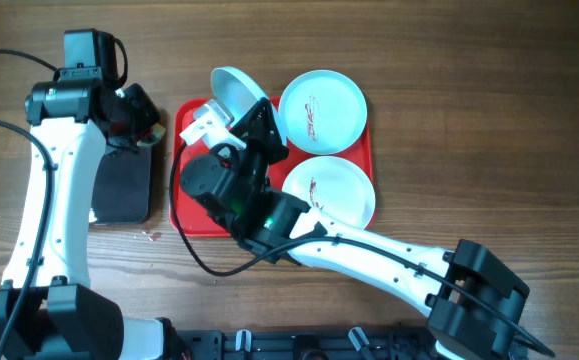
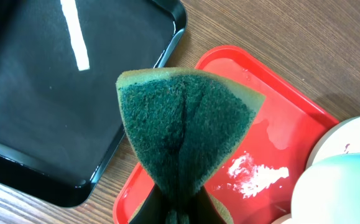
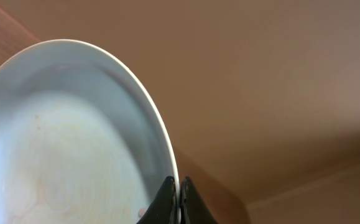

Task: Clean dirty plates on tray and stack at the side
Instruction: 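Lift the cleaned plate off the red tray with the right gripper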

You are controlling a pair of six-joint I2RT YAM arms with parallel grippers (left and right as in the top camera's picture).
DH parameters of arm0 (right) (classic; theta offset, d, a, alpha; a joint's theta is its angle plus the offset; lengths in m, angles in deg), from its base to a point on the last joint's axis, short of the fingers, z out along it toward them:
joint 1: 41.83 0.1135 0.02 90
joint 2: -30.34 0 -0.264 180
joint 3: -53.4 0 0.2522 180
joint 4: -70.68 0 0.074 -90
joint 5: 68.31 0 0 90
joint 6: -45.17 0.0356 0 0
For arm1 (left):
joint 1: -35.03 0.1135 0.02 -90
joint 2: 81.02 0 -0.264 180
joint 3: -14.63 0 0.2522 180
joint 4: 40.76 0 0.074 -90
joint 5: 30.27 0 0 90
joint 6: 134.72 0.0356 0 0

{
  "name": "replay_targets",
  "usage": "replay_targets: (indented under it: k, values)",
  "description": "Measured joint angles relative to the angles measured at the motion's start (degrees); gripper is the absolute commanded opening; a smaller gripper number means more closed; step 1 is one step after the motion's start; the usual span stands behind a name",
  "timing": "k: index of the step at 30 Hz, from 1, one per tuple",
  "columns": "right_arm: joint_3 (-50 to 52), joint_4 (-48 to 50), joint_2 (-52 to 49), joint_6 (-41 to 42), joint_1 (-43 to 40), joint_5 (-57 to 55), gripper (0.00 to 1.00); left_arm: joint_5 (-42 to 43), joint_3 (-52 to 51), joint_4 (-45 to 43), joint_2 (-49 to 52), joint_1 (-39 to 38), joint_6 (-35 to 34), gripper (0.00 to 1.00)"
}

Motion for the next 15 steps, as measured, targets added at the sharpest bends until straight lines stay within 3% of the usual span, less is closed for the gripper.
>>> replay_targets:
  k: [7,15]
  values:
    - [0.0,-11.2,0.0,11.4,1.8,2.9,0.05,0.2,0.0,0.0,0.0,0.0,0.0,0.04]
    - [0.0,-24.0,0.0,37.2,2.0,16.8,0.04,0.4,0.0,0.0,0.0,0.0,0.0,0.04]
